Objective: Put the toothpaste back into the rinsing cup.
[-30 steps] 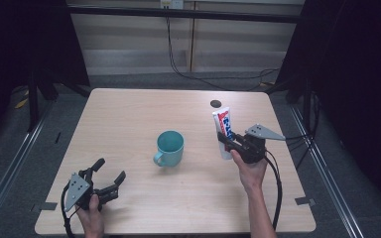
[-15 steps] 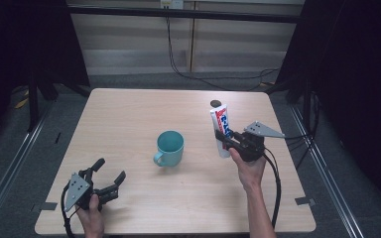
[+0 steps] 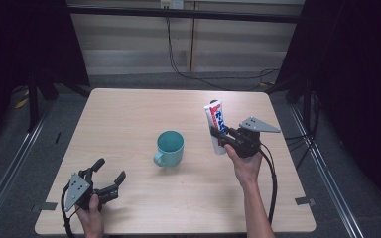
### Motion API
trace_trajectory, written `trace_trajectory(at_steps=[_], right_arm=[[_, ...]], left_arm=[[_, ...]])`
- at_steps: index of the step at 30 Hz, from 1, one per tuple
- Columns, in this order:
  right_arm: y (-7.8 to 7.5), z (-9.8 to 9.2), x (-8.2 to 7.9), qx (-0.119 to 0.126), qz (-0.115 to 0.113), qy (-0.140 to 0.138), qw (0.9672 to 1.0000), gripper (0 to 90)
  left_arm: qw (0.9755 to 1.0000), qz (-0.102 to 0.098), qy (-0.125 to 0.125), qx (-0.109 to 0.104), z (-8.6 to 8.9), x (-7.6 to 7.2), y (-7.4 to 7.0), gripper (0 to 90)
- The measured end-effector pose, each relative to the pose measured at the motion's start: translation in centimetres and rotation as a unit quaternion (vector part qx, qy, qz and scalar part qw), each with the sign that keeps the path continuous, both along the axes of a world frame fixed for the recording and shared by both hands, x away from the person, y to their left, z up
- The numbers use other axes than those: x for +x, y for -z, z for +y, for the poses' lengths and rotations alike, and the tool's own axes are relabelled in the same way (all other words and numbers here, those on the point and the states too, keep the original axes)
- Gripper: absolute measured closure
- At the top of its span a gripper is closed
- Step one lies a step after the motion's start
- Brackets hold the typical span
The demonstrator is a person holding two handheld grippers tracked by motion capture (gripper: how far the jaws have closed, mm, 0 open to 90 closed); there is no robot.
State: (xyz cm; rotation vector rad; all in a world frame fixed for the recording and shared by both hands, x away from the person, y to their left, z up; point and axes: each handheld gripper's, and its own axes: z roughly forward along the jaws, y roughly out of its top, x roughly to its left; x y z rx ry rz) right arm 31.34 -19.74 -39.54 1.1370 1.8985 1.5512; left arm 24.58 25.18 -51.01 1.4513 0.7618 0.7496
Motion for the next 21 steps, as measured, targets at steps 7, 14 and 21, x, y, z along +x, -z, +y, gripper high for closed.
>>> trace_trajectory(at_steps=[7,14,21], right_arm=[[-0.4,0.6,0.4,-0.003,0.000,-0.006,1.0000,69.1],[-1.0,1.3,0.5,-0.004,-0.003,-0.018,0.9998,69.1],[-1.2,2.1,1.0,-0.003,-0.001,-0.025,0.9997,69.0]], left_arm=[[1.0000,0.000,0.000,0.000,0.0,0.0,0.0,15.3],[1.0000,-0.001,-0.001,-0.002,0.0,0.0,0.0,15.3],[1.0000,-0.001,-0.001,-0.004,-0.1,0.0,0.0,15.3]])
